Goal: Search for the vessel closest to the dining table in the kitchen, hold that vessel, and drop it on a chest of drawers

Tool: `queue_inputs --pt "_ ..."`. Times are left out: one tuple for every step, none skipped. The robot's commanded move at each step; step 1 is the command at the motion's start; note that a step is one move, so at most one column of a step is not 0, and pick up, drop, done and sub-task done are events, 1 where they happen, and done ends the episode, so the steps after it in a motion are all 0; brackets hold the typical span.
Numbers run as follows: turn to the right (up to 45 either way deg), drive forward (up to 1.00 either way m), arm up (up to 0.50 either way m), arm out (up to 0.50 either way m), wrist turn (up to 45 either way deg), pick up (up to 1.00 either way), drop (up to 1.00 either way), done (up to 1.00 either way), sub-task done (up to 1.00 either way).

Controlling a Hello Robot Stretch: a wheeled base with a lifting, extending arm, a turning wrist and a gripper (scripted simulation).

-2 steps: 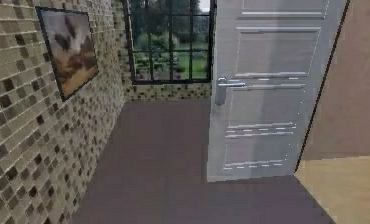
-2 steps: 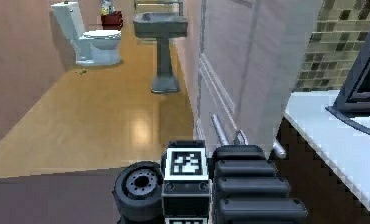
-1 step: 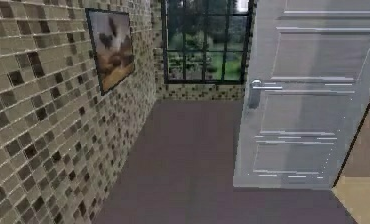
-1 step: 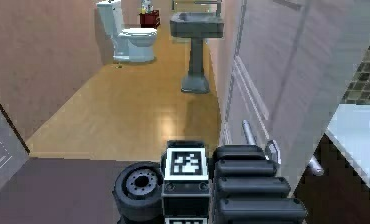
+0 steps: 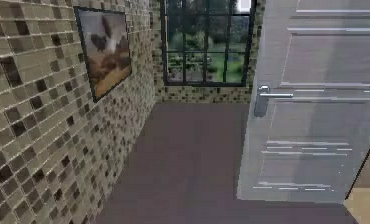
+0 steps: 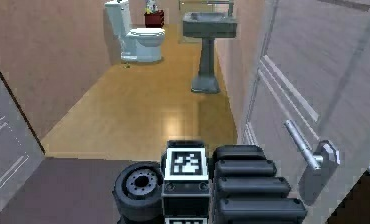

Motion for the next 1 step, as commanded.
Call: queue_inputs --pt "45.0 0.00 0.00 0.00 0.0 0.00 0.00 0.00 0.00"
